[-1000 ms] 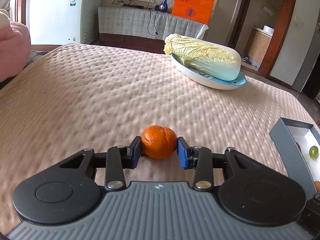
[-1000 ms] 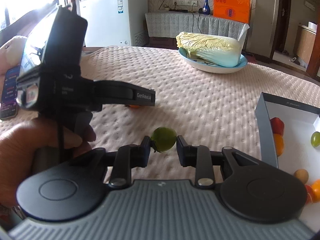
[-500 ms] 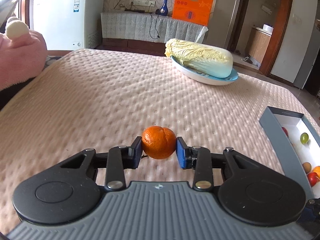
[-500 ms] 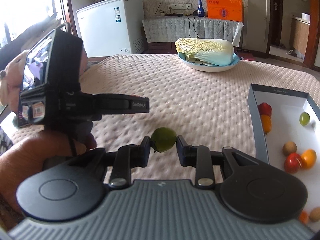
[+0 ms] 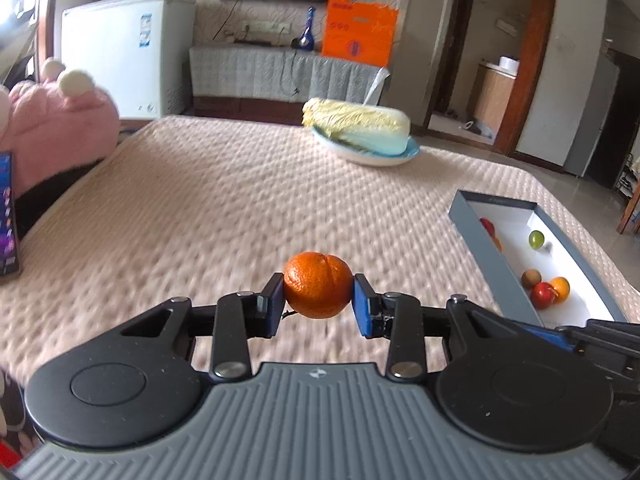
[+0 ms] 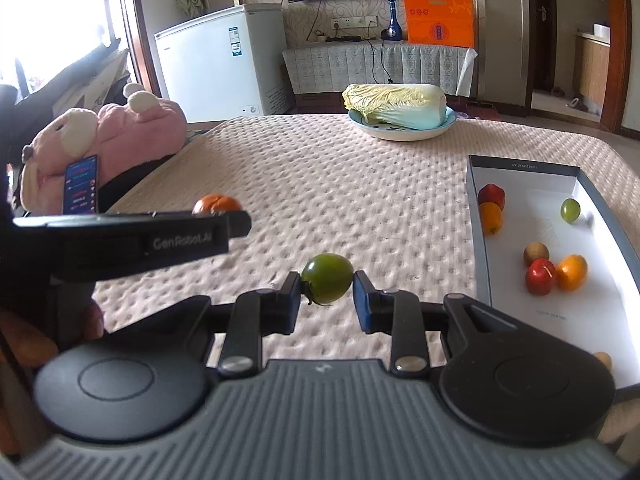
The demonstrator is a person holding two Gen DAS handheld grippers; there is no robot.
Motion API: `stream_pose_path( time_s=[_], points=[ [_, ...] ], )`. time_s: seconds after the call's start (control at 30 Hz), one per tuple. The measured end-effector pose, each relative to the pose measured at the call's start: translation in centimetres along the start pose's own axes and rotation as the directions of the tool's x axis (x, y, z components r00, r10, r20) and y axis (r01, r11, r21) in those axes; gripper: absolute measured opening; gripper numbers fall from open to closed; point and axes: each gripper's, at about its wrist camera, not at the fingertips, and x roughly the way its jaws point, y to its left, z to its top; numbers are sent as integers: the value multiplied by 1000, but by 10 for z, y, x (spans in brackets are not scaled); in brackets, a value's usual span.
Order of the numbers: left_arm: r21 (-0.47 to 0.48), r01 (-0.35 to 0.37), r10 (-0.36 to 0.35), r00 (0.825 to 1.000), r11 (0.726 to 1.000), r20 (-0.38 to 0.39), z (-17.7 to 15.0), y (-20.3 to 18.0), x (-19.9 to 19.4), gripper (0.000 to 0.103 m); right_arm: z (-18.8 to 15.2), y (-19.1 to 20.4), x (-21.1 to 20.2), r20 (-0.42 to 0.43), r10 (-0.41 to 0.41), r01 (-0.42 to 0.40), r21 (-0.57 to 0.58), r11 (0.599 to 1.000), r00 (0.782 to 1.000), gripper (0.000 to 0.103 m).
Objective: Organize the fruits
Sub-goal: 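Carry the held tangerine and lime over the white box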
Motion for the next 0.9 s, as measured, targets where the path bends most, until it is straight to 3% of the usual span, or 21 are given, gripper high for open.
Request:
stream_pose_path(
  time_s=[0.33, 0.53, 0.9],
  points=[
    [8, -70, 70, 997, 998, -27, 3, -14, 27, 41, -6, -20, -13, 15, -4, 4, 1, 1000, 1000, 31],
    [70, -53, 54, 998, 996, -14, 4, -36, 33, 41, -8, -33, -18, 16, 2, -2, 17, 1000, 1000, 31],
    [52, 6, -6, 1000, 999, -8, 6, -59, 40, 41, -11, -45, -28, 17, 9, -9, 19, 1000, 1000, 31]
  ],
)
